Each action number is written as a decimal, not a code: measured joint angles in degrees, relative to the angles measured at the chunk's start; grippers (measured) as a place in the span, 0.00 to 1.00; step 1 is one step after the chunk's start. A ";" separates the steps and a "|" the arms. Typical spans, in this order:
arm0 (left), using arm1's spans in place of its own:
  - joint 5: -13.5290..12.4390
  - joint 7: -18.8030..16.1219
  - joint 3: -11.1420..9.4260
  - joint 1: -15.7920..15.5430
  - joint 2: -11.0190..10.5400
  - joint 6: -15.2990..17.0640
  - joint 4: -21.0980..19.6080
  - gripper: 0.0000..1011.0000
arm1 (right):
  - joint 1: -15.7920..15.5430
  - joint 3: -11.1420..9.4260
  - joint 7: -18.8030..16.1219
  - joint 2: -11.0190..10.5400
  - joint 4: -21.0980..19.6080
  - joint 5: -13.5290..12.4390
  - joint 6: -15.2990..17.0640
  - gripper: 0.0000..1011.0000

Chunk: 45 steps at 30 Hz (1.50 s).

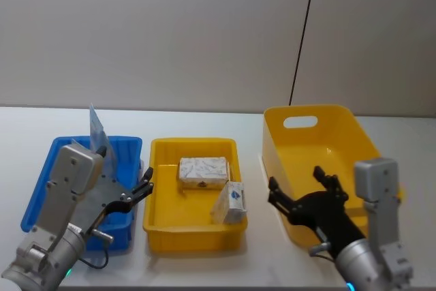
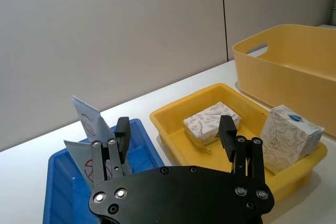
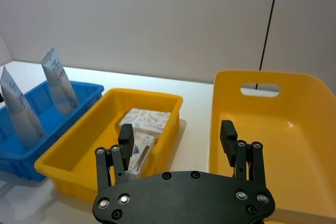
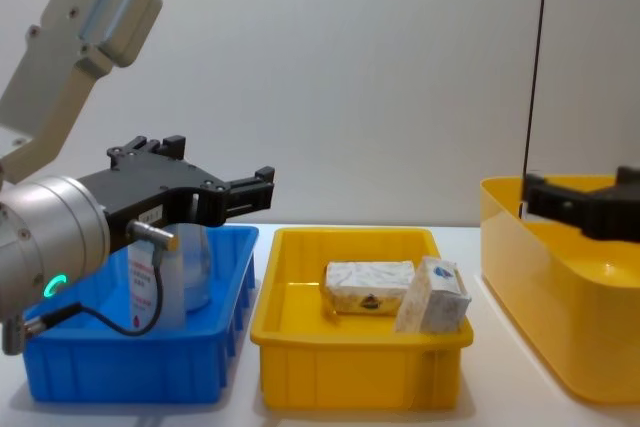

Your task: Bimanual collaborative sorting of washing and personal care products

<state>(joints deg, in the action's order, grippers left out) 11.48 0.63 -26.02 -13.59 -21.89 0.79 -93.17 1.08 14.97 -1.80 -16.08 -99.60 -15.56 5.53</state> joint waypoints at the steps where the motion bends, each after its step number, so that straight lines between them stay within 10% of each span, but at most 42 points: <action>1: 0.00 0.00 0.00 0.00 0.00 0.00 0.00 0.99 | 0.00 0.00 0.00 0.00 0.00 0.00 0.00 0.99; 24: 0.00 0.00 0.00 0.00 0.00 0.00 0.00 0.99 | 8.98 4.04 3.96 8.96 10.97 1.74 12.13 0.99; 45: 0.00 0.00 0.00 0.00 0.00 0.00 0.00 0.99 | 15.75 5.03 3.17 14.24 22.49 1.49 14.94 0.99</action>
<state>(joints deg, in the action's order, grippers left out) 11.48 0.63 -26.03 -13.59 -21.90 0.79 -93.18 16.83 20.00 1.37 -1.84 -77.11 -14.07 20.47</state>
